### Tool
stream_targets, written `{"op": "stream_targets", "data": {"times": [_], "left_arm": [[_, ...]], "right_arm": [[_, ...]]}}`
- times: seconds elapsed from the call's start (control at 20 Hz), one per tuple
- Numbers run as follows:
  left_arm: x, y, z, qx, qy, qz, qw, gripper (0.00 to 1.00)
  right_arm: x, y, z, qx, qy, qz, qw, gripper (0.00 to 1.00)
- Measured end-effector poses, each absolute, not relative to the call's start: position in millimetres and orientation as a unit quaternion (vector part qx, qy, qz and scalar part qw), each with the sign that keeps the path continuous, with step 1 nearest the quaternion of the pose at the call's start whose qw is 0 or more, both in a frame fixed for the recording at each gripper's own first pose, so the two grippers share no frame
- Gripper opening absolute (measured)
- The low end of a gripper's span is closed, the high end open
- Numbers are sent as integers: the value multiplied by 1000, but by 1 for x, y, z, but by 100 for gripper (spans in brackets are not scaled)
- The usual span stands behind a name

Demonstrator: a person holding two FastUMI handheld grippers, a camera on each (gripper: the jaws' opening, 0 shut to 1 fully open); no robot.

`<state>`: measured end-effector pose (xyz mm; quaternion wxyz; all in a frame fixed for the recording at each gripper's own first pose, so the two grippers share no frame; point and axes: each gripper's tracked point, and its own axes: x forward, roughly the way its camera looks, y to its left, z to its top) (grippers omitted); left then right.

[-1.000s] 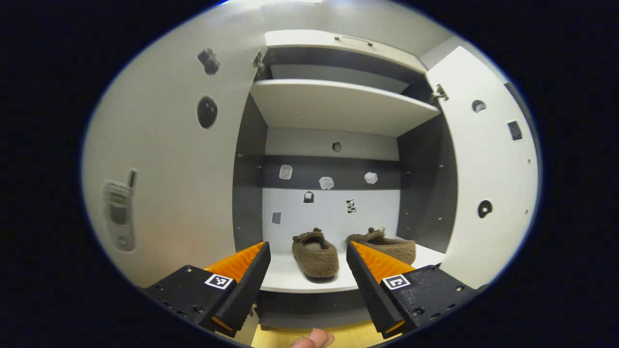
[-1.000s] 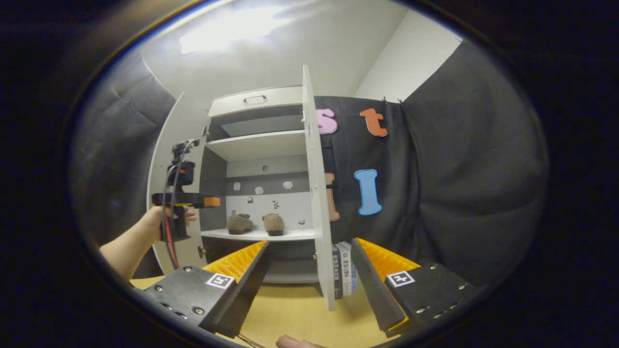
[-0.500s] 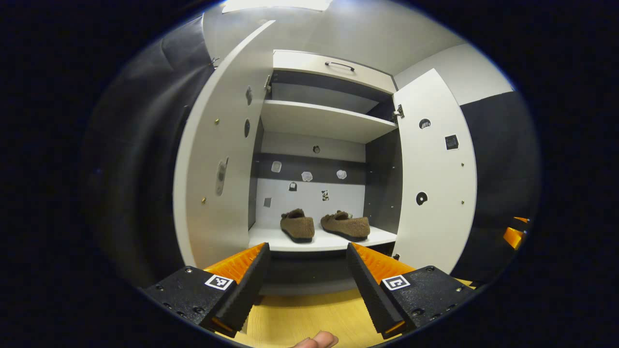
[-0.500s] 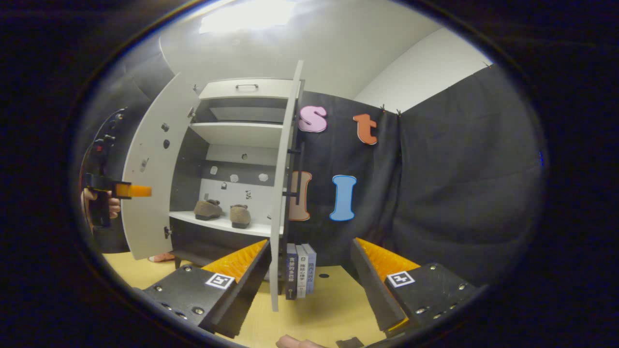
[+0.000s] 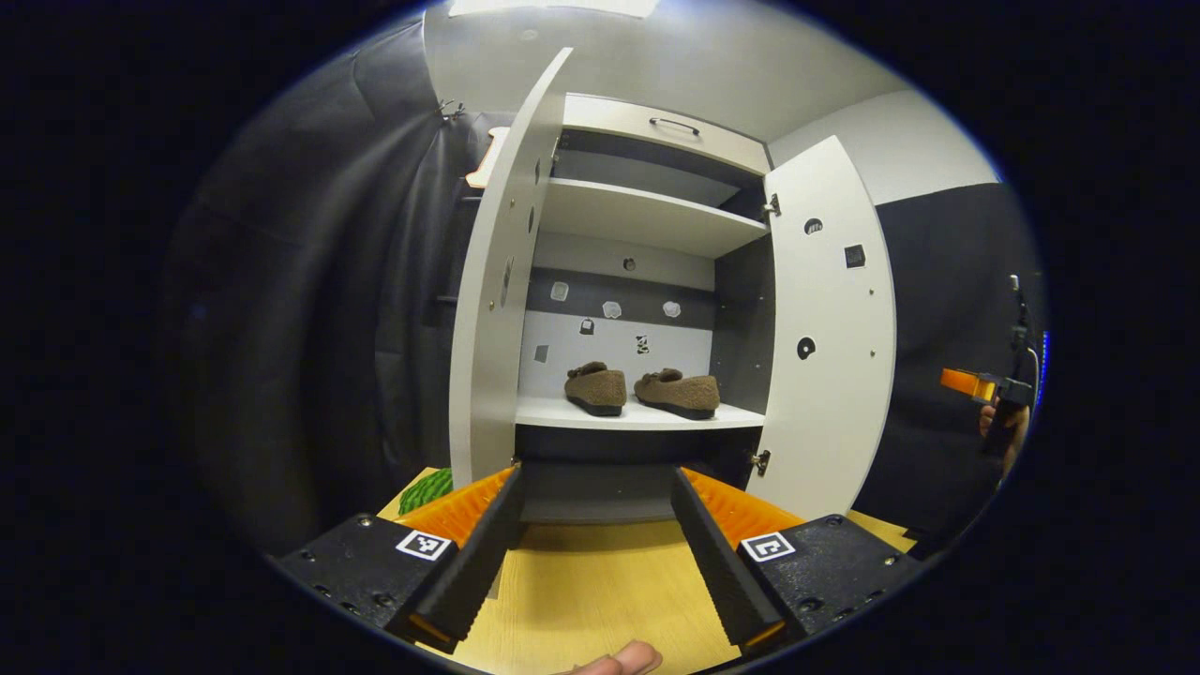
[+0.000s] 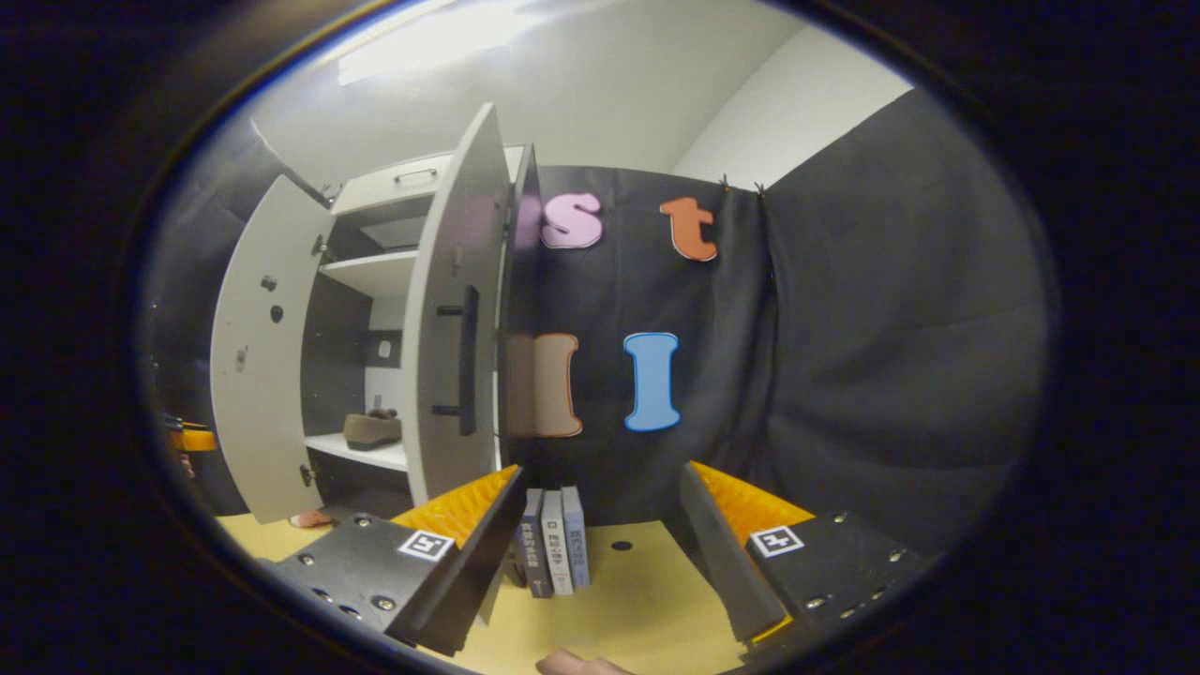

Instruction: Grab one shoe with the right hand and put it into the shoe cabinet, grab the other shoe with the left hand and put it into the shoe cabinet; then close the right door with the right hand and the left door with the left hand.

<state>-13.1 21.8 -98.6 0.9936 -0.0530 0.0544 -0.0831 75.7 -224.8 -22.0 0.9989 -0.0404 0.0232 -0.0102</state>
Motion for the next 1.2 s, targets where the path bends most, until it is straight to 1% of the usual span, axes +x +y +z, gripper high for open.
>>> {"op": "stream_targets", "data": {"times": [0.05,0.15,0.3,0.35,0.4,0.45,0.5,0.65,0.8,0.85,0.9,0.95,1.0,1.05,1.1,1.15,1.2], "left_arm": [[-20,17,-97,-53,53,-94,993,96],[-31,9,-92,-52,48,-110,991,97],[-46,-5,-87,-47,39,-135,989,96],[-52,-11,-87,-49,40,-145,987,93],[-60,-18,-88,-51,43,-159,985,99],[-66,-24,-88,-53,43,-173,982,96],[-71,-28,-88,-52,43,-185,980,96],[-82,-33,-86,-44,36,-203,978,96],[-85,-30,-80,-43,22,-203,978,96],[-85,-26,-79,-41,19,-200,979,99],[-84,-22,-80,-37,20,-193,980,96],[-83,-19,-81,-36,21,-189,981,96],[-83,-17,-83,-39,24,-186,982,99],[-82,-17,-83,-43,25,-186,981,96],[-83,-16,-85,-45,30,-190,980,96],[-83,-13,-86,-50,32,-188,980,96],[-81,-9,-85,-57,30,-184,981,96]], "right_arm": [[89,-232,-22,-35,35,-3,999,99],[112,-238,-27,-34,63,19,997,98],[144,-245,-26,-12,84,29,996,99],[152,-247,-24,-6,86,28,996,98],[160,-250,-20,-5,85,24,996,99],[167,-251,-18,-7,87,17,996,99],[173,-251,-17,-6,89,13,996,100],[188,-235,-8,9,93,17,995,99],[190,-199,-7,16,103,39,994,100],[190,-187,-6,4,103,50,993,100],[189,-175,-5,-15,102,58,993,100],[186,-165,-4,-29,99,64,993,100],[184,-151,-4,-34,98,74,992,100],[184,-136,-6,-33,97,80,992,100],[191,-134,-8,-47,95,67,992,100],[181,-132,-2,-50,91,63,993,87],[180,-126,-3,-50,92,65,992,87]]}}
